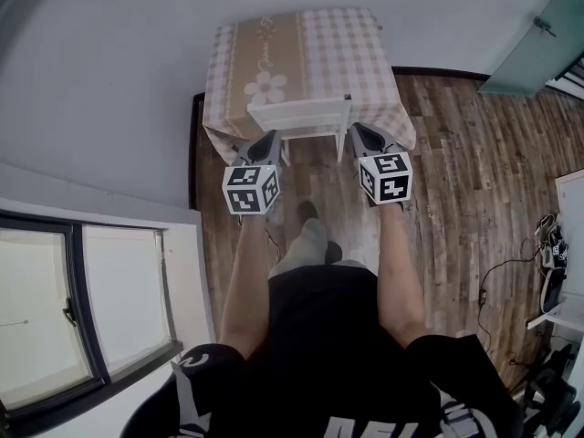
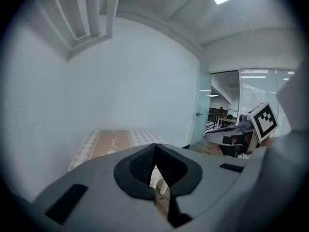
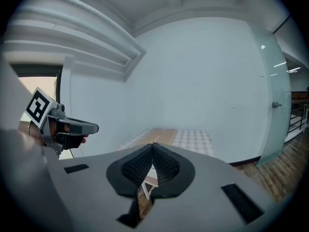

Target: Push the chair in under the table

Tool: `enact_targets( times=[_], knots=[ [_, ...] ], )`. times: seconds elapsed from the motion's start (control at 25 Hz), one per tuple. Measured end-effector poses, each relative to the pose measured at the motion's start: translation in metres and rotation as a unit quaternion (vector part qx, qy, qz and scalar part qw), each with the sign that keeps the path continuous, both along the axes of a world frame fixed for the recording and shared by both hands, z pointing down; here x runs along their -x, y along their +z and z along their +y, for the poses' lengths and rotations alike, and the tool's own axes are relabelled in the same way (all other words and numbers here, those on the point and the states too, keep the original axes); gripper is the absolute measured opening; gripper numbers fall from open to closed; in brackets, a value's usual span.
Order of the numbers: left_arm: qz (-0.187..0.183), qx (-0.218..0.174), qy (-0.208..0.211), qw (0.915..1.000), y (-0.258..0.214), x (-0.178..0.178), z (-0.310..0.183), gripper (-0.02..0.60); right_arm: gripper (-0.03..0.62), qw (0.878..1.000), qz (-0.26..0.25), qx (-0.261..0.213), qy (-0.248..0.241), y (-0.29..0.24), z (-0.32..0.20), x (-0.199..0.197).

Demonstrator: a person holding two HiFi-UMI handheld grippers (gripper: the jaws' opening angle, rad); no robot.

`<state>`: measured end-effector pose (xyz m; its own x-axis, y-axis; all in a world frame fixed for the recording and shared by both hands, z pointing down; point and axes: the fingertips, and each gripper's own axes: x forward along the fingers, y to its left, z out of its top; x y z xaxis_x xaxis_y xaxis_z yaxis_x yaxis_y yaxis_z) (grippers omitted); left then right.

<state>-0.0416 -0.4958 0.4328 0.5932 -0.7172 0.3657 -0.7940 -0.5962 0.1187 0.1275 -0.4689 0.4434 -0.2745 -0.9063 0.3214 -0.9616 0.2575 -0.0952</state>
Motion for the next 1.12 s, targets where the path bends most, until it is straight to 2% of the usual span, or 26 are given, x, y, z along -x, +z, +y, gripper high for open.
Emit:
enact_targets(
  times=[1.12],
  knots=[
    [0.016,0.019,0.019,0.9995,0.014,-0.004,-0.010,0.025,0.012,0.999,-0.043,0.018,-0.005,0.016,-0.009,0.000]
  ],
)
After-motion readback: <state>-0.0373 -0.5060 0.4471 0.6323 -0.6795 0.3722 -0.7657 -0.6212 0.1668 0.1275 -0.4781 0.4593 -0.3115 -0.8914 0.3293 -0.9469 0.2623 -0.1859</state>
